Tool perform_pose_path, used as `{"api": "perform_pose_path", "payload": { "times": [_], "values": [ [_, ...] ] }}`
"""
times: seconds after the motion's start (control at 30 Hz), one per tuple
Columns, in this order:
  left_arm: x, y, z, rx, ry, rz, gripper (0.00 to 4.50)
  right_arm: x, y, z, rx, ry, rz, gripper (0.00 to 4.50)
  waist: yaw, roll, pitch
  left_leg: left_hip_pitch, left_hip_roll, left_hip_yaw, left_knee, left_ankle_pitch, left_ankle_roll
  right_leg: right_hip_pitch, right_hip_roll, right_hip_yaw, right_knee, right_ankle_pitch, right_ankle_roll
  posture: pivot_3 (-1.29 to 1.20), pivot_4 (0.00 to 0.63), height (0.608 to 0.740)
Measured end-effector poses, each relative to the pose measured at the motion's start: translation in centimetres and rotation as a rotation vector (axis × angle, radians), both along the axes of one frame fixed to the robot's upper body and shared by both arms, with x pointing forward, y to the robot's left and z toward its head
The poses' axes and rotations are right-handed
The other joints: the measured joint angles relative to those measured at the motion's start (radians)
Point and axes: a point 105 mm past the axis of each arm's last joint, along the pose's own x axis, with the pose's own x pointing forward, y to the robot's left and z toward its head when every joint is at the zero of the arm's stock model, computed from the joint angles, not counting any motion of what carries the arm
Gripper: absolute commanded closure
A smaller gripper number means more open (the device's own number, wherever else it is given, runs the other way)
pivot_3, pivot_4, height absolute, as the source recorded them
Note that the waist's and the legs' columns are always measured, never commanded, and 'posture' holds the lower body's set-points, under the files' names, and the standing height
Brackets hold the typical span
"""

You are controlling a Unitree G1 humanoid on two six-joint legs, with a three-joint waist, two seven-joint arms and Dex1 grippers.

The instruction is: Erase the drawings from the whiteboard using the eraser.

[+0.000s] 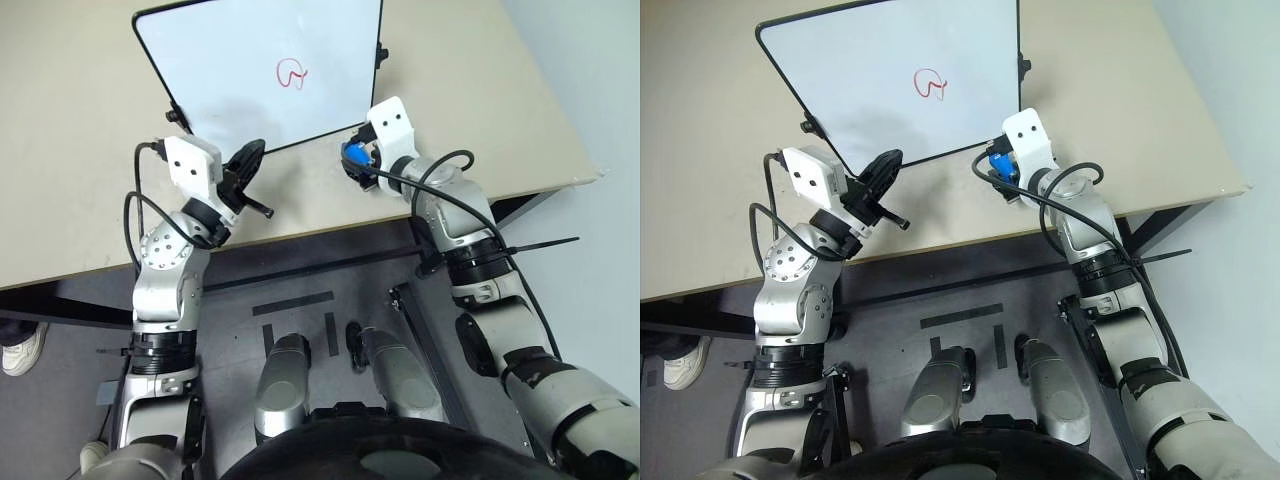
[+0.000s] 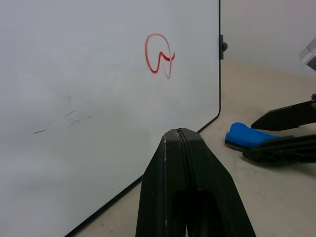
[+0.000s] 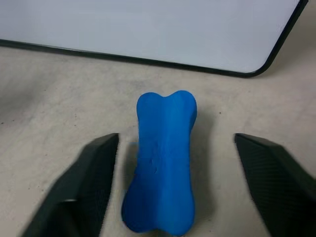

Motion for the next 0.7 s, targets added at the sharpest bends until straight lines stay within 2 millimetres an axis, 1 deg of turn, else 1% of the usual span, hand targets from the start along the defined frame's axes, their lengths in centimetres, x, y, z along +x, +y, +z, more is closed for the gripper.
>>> {"api": "perform_pose_path", "payload": {
  "times": [0.13, 0.2, 0.27, 0.3, 0.47, 0.53, 0.6, 0.7],
  "values": [
    [0.0, -0.2, -0.1, 0.002, 0.003, -0.007, 4.50, 0.0, 0.0, 0.0, 0.001, -0.002, 0.001, 3.12, 0.000, 0.000, 0.000, 0.000, 0.000, 0.000, 0.000, 0.000, 0.000, 0.000, 0.000, 0.000, 0.001, 0.000, 0.001, 0.00, 0.150, 0.740],
    [0.0, -0.2, -0.1, 0.002, 0.003, -0.007, 4.50, 0.0, 0.1, 0.0, 0.002, -0.002, 0.001, 3.78, 0.000, 0.000, 0.000, 0.000, 0.000, 0.000, 0.000, 0.000, 0.000, 0.000, 0.000, 0.000, 0.001, -0.001, 0.001, 0.00, 0.150, 0.740],
    [0.0, -0.2, -0.1, 0.002, 0.003, -0.008, 4.50, 0.0, 0.1, 0.1, 0.005, -0.002, 0.000, 4.29, 0.000, 0.000, 0.000, 0.001, 0.000, 0.000, 0.001, 0.000, 0.000, 0.000, 0.000, 0.000, 0.002, -0.001, 0.003, 0.00, 0.150, 0.740],
    [0.0, -0.2, -0.1, 0.003, 0.003, -0.008, 4.50, 0.0, 0.1, 0.1, 0.006, -0.003, 0.000, 4.47, 0.000, 0.000, 0.000, 0.001, 0.000, 0.000, 0.001, 0.000, 0.000, 0.000, 0.000, 0.000, 0.002, -0.002, 0.003, 0.00, 0.150, 0.740],
    [0.0, -0.2, -0.1, 0.003, 0.003, -0.008, 4.50, 0.1, -0.1, 0.4, 0.011, -0.021, -0.002, 4.49, 0.000, 0.000, 0.000, 0.001, 0.000, 0.000, 0.003, 0.000, 0.000, 0.000, 0.000, 0.000, 0.006, -0.002, 0.004, 0.00, 0.150, 0.740],
    [0.0, -0.2, -0.1, 0.003, 0.004, -0.007, 4.50, 0.1, -0.4, 1.6, 0.015, -0.083, 0.005, 4.49, 0.001, 0.000, 0.000, 0.001, 0.000, 0.000, 0.004, 0.000, 0.000, 0.000, 0.000, 0.000, 0.007, -0.003, 0.003, 0.00, 0.150, 0.740],
    [0.0, -0.2, -0.1, 0.003, 0.005, -0.007, 4.50, -0.1, -0.6, 3.7, 0.023, -0.184, 0.023, 4.49, 0.001, 0.000, 0.000, 0.001, 0.000, 0.000, 0.004, 0.000, 0.000, 0.000, 0.000, 0.000, 0.007, -0.003, 0.003, 0.00, 0.150, 0.740],
    [0.0, -0.2, -0.3, 0.002, 0.008, -0.011, 4.50, -0.8, -0.6, 7.7, 0.069, -0.360, 0.058, 4.49, 0.000, 0.000, 0.000, 0.002, 0.000, 0.000, 0.004, 0.000, 0.000, 0.000, 0.000, 0.000, 0.008, -0.003, 0.003, 0.00, 0.150, 0.740]
  ]
}}
